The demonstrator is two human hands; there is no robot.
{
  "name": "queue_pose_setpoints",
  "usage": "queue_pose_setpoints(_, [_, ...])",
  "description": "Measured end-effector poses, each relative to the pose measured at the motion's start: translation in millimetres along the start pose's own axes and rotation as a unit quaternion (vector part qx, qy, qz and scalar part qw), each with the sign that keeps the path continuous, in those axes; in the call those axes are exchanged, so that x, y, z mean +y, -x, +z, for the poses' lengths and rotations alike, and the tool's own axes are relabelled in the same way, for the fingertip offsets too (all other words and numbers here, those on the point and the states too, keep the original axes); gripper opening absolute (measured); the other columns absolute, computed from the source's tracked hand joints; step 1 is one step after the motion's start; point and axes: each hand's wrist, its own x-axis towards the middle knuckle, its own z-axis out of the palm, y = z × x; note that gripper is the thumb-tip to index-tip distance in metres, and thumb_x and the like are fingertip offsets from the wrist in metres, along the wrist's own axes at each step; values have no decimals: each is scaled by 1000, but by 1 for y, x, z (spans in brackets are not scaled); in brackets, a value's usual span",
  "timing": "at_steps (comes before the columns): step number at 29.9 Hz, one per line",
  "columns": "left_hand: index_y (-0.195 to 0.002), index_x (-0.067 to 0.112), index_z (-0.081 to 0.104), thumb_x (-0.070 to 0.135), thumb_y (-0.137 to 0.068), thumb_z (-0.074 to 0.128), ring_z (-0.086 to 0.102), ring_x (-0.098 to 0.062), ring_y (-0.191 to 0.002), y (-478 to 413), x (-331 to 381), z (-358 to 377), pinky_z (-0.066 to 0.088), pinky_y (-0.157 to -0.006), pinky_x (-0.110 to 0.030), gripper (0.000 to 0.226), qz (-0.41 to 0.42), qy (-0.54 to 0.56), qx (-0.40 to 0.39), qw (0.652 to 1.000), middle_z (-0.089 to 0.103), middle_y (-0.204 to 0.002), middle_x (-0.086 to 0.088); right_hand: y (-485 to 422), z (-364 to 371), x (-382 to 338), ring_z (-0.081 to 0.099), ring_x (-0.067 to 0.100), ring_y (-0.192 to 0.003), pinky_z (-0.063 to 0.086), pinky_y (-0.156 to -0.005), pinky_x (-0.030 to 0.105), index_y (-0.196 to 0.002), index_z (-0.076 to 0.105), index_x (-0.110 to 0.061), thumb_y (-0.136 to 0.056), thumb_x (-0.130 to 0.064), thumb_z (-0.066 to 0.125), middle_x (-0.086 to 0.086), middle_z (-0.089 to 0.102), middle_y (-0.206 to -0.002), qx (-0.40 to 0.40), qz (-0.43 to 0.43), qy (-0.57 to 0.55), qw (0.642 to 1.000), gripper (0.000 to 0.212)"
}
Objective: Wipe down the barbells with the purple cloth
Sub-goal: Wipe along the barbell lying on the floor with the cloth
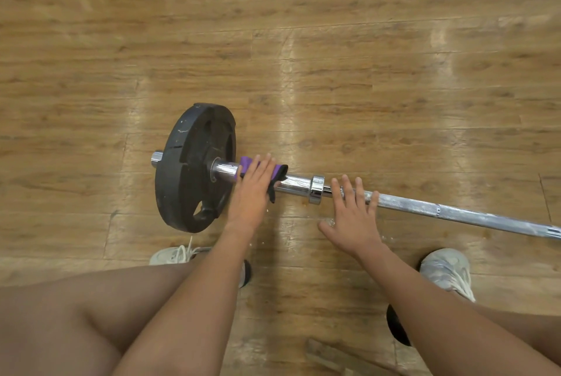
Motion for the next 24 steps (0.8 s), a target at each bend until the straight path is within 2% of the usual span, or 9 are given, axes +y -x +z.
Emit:
queue_pose_setpoints(3, [-160, 26, 18, 3, -102, 49, -6, -5, -152, -6, -14, -1, 11, -126, -50, 70, -39, 36, 7, 999, 11, -167, 11, -5, -5, 1, -28, 31, -150, -18, -117, 61, -159, -18, -23, -85, -65, 32, 4, -23, -167, -4, 2, -1, 1000, 99])
queue_pose_setpoints(6, [-160, 26, 20, 0, -101, 51, -4, -7, -153, -12, -19, -2, 22, -122, -47, 72, -125, 67, 52, 989, 12, -168, 11, -9, -11, 3, -28, 32, -151, -16, -118, 61, -159, -18, -23, -92, -63, 40, 5, -23, -167, -7, 5, 1, 1000, 97])
queue_pose_setpoints(7, [-160, 25, 20, -2, -98, 53, -4, -10, -154, -14, -18, -1, 20, -123, -47, 75, -136, 62, 60, 987, 12, -168, 10, -10, -12, 3, -27, 32, -151, -16, -118, 61, -159, -18, -23, -93, -62, 43, 5, -22, -167, -6, 6, 1, 1000, 98])
queue_pose_setpoints(10, [-160, 22, 22, -1, -97, 55, 0, -14, -155, -19, -6, 3, 1, -125, -47, 75, -109, 43, 60, 991, 14, -168, 7, -13, -16, 4, -26, 32, -151, -16, -118, 61, -159, -17, -22, -92, -60, 46, 5, -20, -167, 1, 5, -3, 1000, 99])
queue_pose_setpoints(13, [-160, 23, 22, 15, -104, 48, 2, -12, -155, -19, 9, 11, -4, -125, -43, 62, -34, 32, 39, 998, 14, -167, 8, -15, -18, 5, -24, 31, -152, -16, -118, 61, -159, -16, -23, -92, -59, 46, 5, -19, -168, 3, 3, -1, 1000, 99])
queue_pose_setpoints(16, [-160, 25, 22, 23, -107, 45, 2, -9, -155, -22, 4, 13, 4, -126, -46, 58, -35, 38, 39, 998, 13, -166, 11, -18, -20, 6, -25, 31, -152, -17, -117, 60, -159, -17, -23, -93, -61, 45, 5, -19, -168, 2, 2, -4, 1000, 98])
queue_pose_setpoints(19, [-160, 27, 23, 10, -103, 51, 2, -8, -155, -28, -8, 13, 20, -123, -56, 65, -101, 49, 57, 992, 15, -167, 12, -21, -22, 6, -24, 31, -152, -17, -117, 60, -159, -16, -23, -93, -61, 46, 5, -18, -168, 4, 4, -7, 1000, 98])
queue_pose_setpoints(21, [-160, 26, 23, 7, -102, 51, 0, -9, -155, -31, -10, 11, 21, -122, -58, 67, -143, 56, 65, 986, 14, -168, 10, -23, -22, 5, -21, 31, -153, -17, -117, 60, -160, -14, -23, -93, -60, 46, 5, -15, -168, 11, 8, -14, 1000, 98])
queue_pose_setpoints(24, [-160, 25, 22, 7, -103, 52, -3, -11, -154, -28, 6, 12, 14, -123, -56, 67, -95, 41, 56, 993, 11, -167, 9, -25, -24, 5, -19, 30, -154, -16, -117, 60, -161, -11, -23, -92, -59, 47, 5, -12, -169, 19, 14, -19, 1000, 97])
